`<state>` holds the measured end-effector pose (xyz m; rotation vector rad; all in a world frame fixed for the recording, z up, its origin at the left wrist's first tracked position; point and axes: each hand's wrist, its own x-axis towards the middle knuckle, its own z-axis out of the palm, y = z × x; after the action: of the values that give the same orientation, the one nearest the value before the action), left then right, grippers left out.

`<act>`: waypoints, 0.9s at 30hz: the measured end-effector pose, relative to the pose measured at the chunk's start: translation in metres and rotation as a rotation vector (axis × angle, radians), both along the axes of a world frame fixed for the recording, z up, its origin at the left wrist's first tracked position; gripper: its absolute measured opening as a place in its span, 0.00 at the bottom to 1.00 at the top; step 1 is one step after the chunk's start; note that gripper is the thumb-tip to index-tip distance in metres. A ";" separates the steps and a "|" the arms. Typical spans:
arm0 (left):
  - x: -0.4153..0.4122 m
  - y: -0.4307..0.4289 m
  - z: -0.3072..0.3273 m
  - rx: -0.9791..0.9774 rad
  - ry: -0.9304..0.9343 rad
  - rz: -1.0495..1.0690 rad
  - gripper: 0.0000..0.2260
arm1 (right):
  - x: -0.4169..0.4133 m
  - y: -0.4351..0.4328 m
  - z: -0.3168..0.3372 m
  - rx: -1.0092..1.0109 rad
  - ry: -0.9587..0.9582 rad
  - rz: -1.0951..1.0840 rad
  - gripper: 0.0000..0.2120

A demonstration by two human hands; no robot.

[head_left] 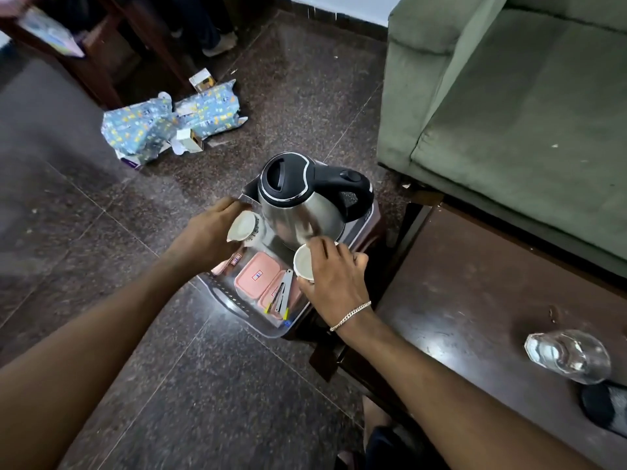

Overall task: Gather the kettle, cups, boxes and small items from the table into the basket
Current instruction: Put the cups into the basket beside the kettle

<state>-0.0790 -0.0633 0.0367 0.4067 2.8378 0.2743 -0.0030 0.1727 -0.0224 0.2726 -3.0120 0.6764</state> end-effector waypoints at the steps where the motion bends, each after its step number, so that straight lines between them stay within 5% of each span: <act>1: -0.004 -0.001 -0.004 -0.003 -0.004 -0.005 0.29 | 0.001 -0.002 -0.003 0.014 -0.006 -0.001 0.30; 27: -0.037 -0.003 -0.045 0.056 -0.111 -0.139 0.34 | -0.002 -0.019 -0.026 0.060 -0.156 -0.007 0.41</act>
<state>-0.1162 -0.0664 -0.0081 0.5788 2.6840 0.3377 -0.0052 0.1538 -0.0481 0.2206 -3.1843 0.6363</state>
